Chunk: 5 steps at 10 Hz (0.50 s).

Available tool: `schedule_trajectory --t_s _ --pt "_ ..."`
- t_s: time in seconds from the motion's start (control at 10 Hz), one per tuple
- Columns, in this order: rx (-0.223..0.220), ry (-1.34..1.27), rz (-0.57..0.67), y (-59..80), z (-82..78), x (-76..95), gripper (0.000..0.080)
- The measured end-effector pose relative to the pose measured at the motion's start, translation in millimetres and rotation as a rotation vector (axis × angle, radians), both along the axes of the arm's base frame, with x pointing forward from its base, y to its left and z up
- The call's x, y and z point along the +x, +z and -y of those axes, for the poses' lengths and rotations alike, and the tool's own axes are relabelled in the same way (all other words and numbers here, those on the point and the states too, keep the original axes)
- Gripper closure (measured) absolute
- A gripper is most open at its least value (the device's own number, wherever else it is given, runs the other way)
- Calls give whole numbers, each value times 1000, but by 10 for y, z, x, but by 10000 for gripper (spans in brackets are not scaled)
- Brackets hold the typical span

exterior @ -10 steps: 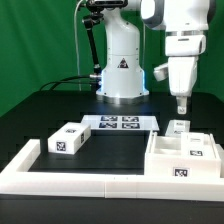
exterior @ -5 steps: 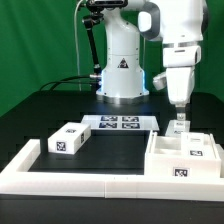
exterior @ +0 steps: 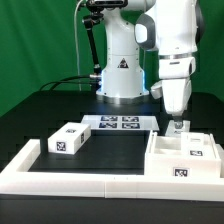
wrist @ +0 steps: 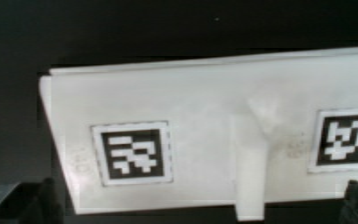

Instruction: Assemble cabinet

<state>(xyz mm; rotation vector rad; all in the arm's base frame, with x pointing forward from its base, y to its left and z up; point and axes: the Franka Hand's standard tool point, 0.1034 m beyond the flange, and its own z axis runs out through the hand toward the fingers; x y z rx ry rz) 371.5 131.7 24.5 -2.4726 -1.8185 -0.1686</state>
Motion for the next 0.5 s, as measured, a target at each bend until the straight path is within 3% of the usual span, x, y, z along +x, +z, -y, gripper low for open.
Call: schedule_trajectory --t_s 0.4,0.5 --pt "15 9 3 -83 -12 -34 2" --pt "16 9 1 -94 -14 -42 130"
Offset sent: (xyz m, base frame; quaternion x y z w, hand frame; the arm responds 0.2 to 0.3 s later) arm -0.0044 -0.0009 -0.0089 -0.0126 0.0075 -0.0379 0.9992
